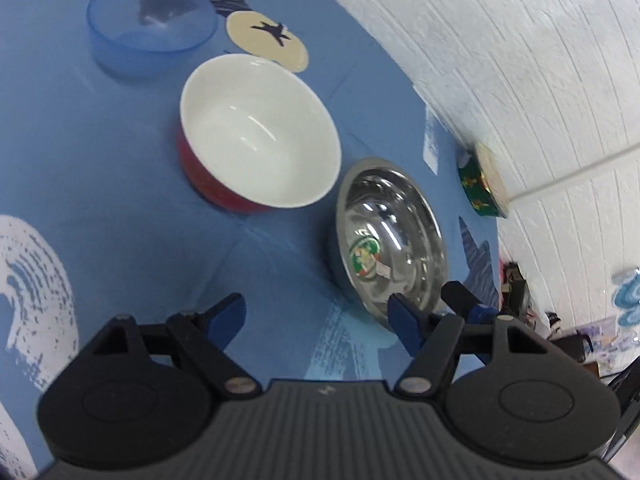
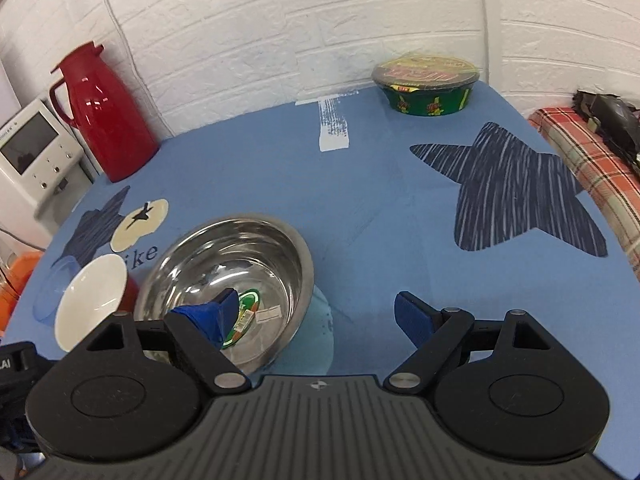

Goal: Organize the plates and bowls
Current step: 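Reach the left gripper to the steel bowl rim and close on it, then carry the steel bowl with the left gripper, set it down, open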

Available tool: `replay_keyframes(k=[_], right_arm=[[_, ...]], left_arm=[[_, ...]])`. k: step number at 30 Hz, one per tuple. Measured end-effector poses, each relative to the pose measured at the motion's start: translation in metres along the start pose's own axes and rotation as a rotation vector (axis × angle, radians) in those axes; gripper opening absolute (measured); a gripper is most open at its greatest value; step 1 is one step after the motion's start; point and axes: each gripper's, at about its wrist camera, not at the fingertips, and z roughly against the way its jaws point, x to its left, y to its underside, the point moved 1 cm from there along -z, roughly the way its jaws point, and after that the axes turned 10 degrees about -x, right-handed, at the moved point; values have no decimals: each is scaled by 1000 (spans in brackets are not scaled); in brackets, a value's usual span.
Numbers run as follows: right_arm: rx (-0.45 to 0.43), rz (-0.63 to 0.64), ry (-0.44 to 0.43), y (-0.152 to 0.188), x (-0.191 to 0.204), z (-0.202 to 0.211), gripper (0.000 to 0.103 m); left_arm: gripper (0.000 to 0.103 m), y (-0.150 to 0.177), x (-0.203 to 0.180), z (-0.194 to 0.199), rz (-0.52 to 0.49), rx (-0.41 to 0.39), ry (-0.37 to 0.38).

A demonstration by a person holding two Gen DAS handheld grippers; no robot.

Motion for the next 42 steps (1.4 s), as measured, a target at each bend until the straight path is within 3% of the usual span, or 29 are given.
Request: replay_keyframes(k=[4, 10, 15, 17, 18, 20, 21, 23, 26, 31, 38, 42], right_arm=[[22, 75, 9, -1, 8, -23, 72], [69, 205, -27, 3, 22, -48, 72], [75, 243, -30, 3, 27, -56, 73], [80, 249, -33, 3, 29, -56, 72], [73, 234, -57, 3, 30, -55, 70], [73, 185, -131, 5, 31, -49, 67], [78, 187, -152, 8, 35, -45, 66], [87, 242, -138, 15, 44, -40, 65], [90, 199, -138, 21, 46, -27, 65], [153, 88, -144, 37, 45, 5, 68], [195, 68, -132, 86, 62, 73, 68], [186, 67, -139, 117, 79, 112, 68]], left_arm=[[70, 0, 1, -17, 67, -3, 9], [69, -1, -11, -23, 22, -72, -30], [62, 0, -11, -23, 4, -88, -51], [51, -1, -12, -24, -9, -79, -49], [37, -1, -12, -27, -17, -62, -43], [28, -2, -10, -32, -22, -20, -32], [12, -3, -11, -33, -40, -2, -24], [1, -3, -12, -29, -67, 0, -27], [0, -2, -14, -18, -136, -7, -19], [0, 4, -9, 12, -203, 51, 5], [0, 36, 22, 75, -327, 141, 54], [0, 55, 47, 118, -387, 146, 83]])
